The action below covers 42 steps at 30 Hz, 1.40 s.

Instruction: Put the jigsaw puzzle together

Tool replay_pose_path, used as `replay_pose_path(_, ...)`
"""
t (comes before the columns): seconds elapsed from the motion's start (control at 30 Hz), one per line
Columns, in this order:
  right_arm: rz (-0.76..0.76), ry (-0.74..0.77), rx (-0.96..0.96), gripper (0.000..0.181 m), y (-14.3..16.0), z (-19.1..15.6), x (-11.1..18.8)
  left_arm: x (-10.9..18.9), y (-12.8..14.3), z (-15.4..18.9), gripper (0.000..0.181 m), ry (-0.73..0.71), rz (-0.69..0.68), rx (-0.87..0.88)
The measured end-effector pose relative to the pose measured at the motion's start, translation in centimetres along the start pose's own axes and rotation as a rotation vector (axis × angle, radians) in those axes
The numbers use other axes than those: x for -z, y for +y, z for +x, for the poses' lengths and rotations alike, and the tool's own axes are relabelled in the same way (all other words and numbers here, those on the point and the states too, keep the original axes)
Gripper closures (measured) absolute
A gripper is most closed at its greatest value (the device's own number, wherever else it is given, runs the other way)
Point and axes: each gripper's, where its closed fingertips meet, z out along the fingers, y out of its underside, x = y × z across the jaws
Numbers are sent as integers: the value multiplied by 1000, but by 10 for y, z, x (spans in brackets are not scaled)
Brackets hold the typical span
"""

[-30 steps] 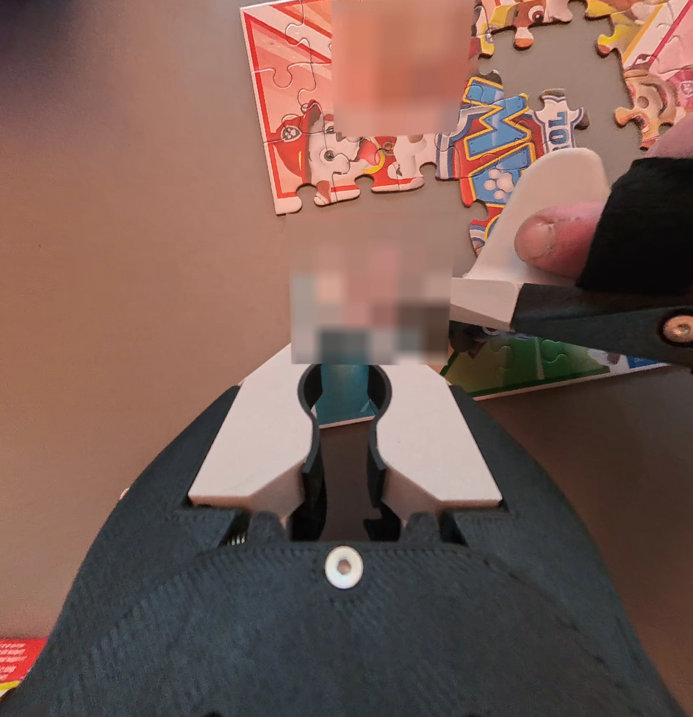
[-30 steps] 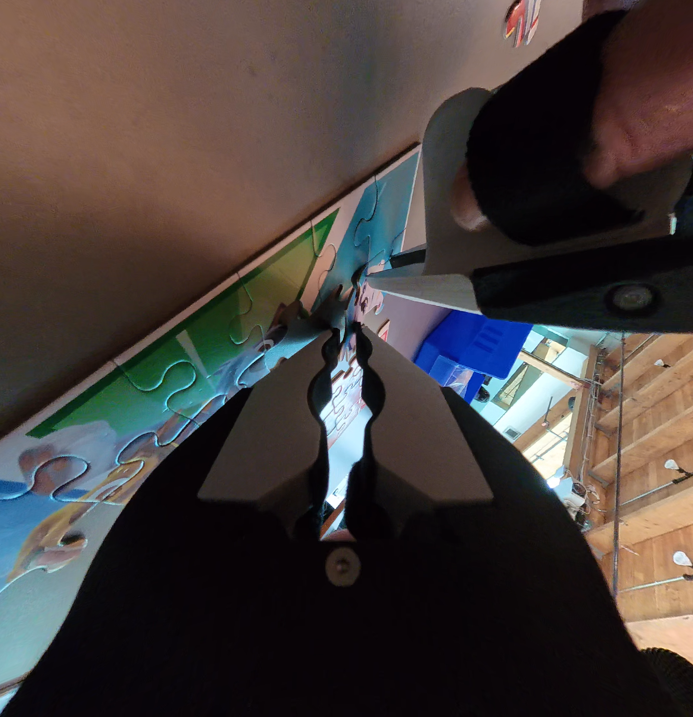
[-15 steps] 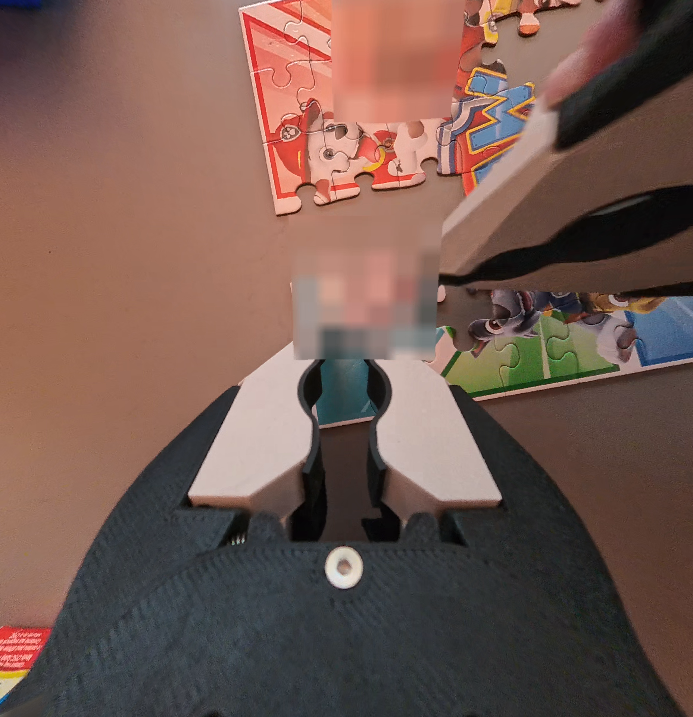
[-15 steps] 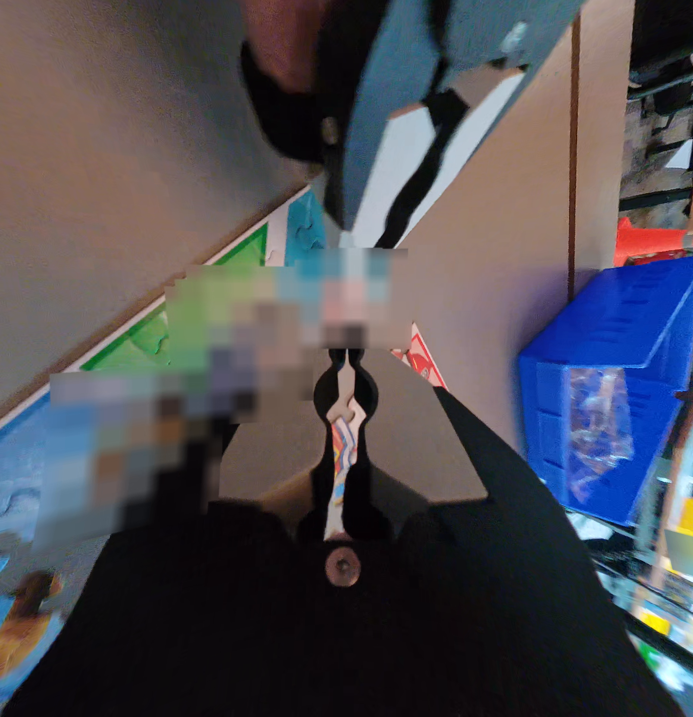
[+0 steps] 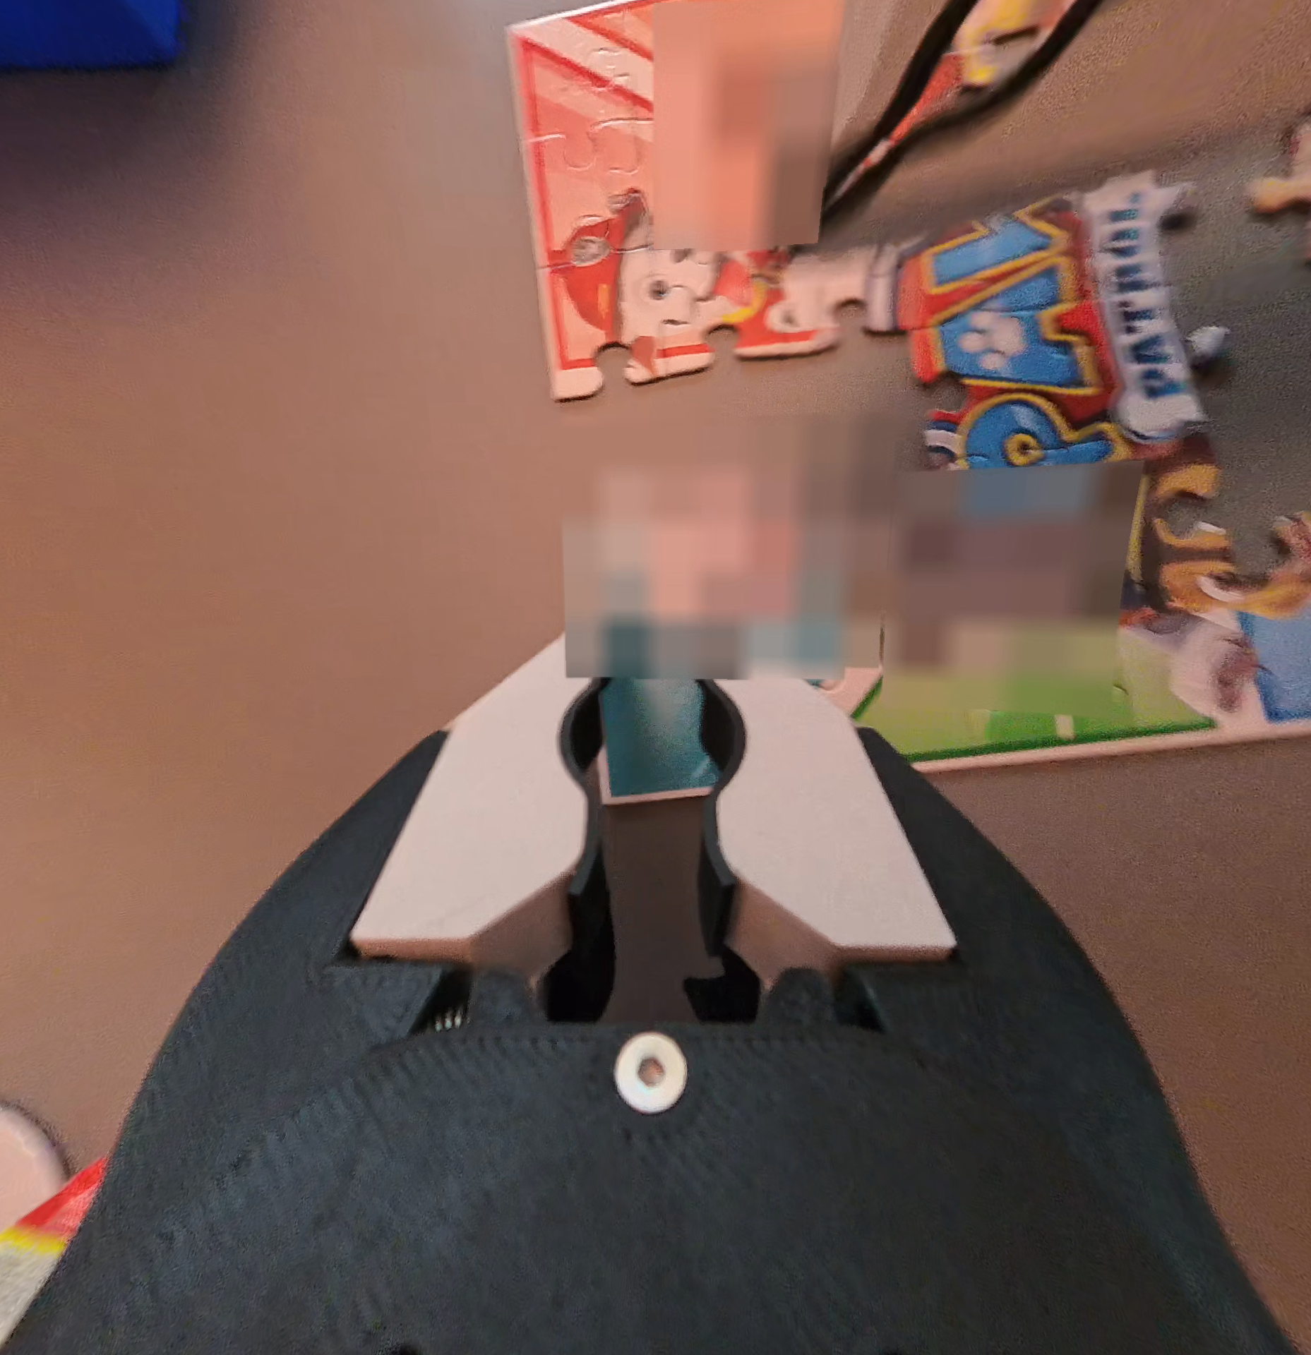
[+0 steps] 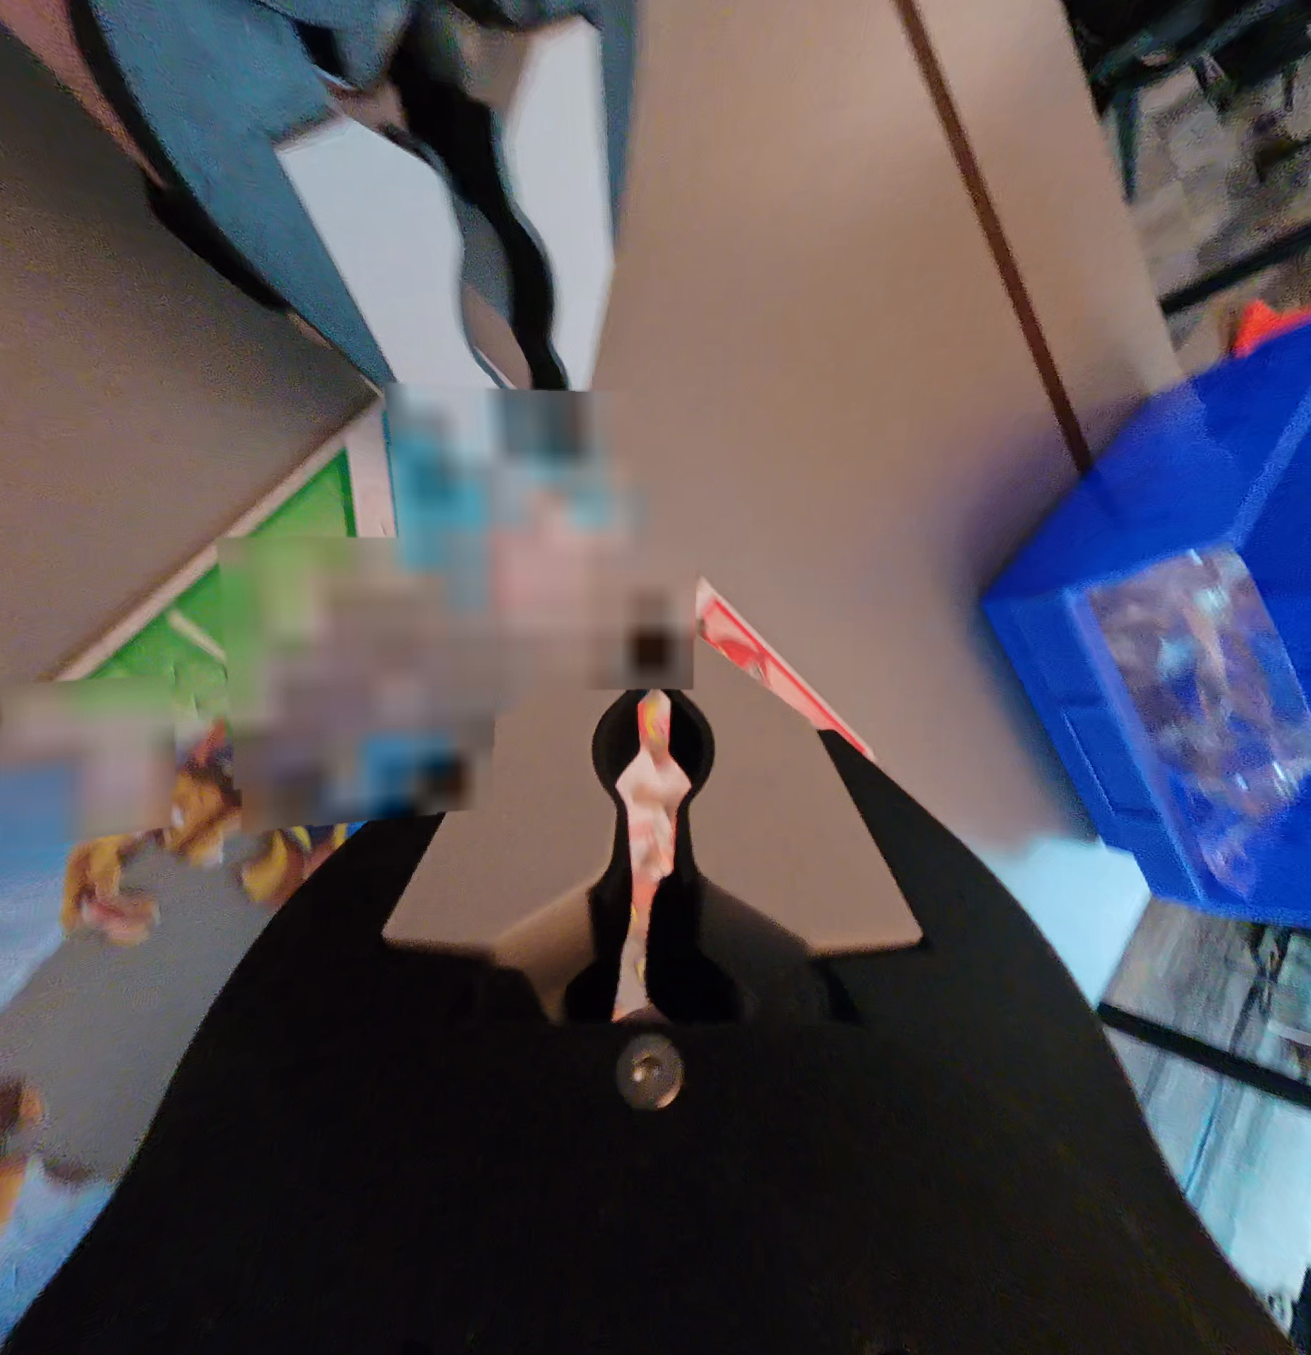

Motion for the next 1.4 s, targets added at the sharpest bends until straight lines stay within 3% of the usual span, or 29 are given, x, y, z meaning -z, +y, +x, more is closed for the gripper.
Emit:
replay_pose_path(0.13, -1, 106, -165, 180, 52, 42, 37, 3, 3, -21, 151, -81, -21, -10)
replay_pose_path(0.17, -14, 102, -218, 173, 69, 44, 43, 5, 5, -21, 151, -73, -30, -11)
replay_pose_path(0.2, -39, 102, -260, 164, 87, 44, 48, 8, 7, -19, 148, -50, -34, 16)
replay_pose_path(0.3, -62, 89, -340, 164, 130, 34, 55, 25, 5, -16, 146, -24, 19, 92)
replay_pose_path(0.43, -86, 30, -391, 164, 158, 6, 50, 44, 9, 4, 145, -19, 36, 107)
replay_pose_path(0.5, -44, 11, -414, 176, 153, -3, 49, 58, 18, 5, 144, -76, 16, 101)
replay_pose_path(0.67, -35, 51, -420, 163, 150, -5, 57, 103, 43, 19, 143, -101, 84, 204)
replay_pose_path(0.77, 50, 52, -399, 164, 129, -6, 63, 126, 69, 31, 144, -148, 88, 246)
replay_pose_path(0.93, 65, 10, -288, 176, 86, -33, 43, 157, 117, 52, 146, -230, 88, 316)
replay_pose_path(1.03, 0, 4, -243, 181, 79, -45, 18, 178, 142, 62, 148, -280, 101, 349)
replay_pose_path(1.33, -38, 2, -217, 181, 54, -56, 15, 238, 217, 76, 149, -424, 127, 492)
replay_pose_path(1.4, 1, 16, -190, 176, 37, -58, 19, 250, 234, 78, 149, -451, 130, 523)
